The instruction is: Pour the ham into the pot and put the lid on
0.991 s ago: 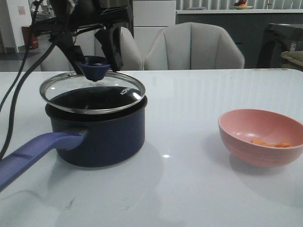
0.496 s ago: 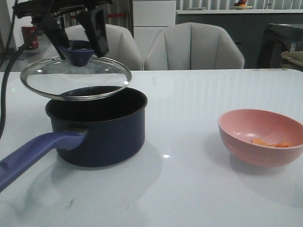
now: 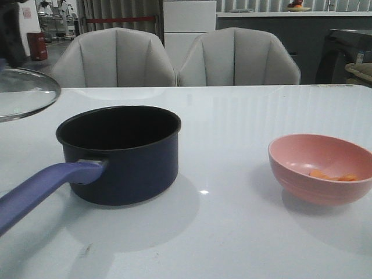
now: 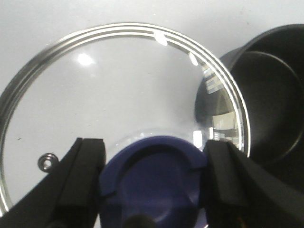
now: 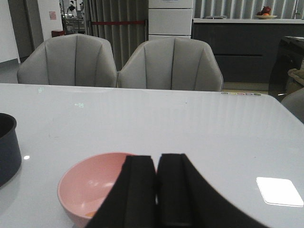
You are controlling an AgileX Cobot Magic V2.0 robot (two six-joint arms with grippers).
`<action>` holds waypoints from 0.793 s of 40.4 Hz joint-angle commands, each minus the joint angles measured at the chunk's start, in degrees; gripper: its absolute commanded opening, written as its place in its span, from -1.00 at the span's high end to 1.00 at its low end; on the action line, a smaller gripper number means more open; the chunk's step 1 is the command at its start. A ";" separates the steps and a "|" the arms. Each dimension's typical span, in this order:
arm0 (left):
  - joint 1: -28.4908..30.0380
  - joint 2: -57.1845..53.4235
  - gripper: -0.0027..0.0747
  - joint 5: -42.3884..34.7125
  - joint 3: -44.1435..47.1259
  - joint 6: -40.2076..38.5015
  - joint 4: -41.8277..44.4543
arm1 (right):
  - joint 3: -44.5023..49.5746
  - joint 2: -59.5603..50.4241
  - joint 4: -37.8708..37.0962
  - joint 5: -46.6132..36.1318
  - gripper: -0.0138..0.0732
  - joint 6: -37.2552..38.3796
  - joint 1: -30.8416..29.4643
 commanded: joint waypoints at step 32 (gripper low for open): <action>16.27 -6.81 0.37 -26.56 29.22 11.27 -10.02 | 0.59 -1.14 -0.09 -4.49 0.34 -0.39 0.05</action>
